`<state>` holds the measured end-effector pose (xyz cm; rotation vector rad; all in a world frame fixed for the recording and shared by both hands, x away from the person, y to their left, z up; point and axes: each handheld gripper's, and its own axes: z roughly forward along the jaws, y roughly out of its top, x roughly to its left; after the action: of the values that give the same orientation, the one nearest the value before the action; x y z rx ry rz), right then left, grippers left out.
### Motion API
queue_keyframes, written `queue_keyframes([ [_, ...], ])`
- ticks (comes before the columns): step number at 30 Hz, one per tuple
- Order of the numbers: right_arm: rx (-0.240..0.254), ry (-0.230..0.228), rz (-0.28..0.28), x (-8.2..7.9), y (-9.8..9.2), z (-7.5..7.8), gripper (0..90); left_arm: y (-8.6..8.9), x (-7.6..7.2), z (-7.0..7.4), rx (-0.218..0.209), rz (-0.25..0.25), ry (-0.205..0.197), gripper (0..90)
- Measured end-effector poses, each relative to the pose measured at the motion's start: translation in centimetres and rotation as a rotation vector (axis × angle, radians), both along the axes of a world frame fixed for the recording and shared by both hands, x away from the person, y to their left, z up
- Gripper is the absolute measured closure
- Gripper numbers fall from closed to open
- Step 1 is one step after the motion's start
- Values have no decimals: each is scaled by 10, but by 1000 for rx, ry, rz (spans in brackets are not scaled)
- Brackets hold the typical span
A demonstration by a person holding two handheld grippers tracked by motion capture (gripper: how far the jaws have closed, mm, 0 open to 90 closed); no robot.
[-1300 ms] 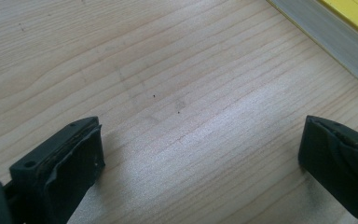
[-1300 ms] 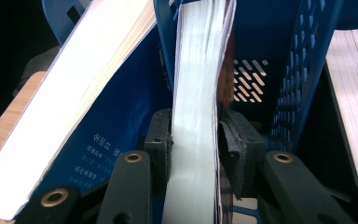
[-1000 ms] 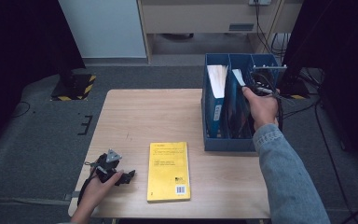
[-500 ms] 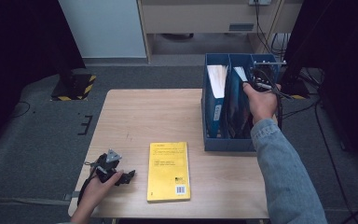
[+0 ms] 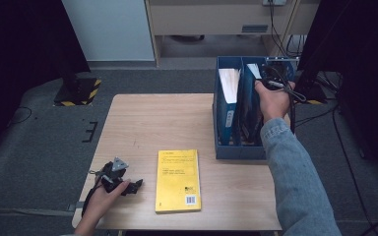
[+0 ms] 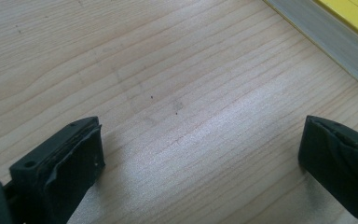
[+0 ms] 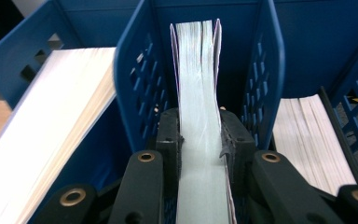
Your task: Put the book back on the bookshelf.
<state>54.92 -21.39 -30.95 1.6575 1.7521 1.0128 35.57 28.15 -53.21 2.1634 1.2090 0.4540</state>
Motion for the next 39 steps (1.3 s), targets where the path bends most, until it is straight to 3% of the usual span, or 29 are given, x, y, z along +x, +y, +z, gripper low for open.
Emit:
queue_keyframes([
  [9, -26, -22, -30, 6, 0, -12, 728, 0, 0, 0, 0, -2, 1, 0],
  [17, 8, -26, -54, 3, -2, -20, 717, -1, 0, 0, 0, 0, 1, 0],
  [22, 33, -38, -24, 1, -4, -18, 653, -1, 0, 0, 1, -2, 1, 0],
  [27, 68, -6, 14, -3, -7, -15, 614, -1, 0, 0, 2, -2, 2, 0],
  [31, 58, -4, 45, -7, -8, -13, 606, -1, 0, 0, 1, -2, 1, 0],
  [39, 105, 3, 97, -14, -3, -13, 606, -1, 0, 0, 2, -3, 2, 0],
])
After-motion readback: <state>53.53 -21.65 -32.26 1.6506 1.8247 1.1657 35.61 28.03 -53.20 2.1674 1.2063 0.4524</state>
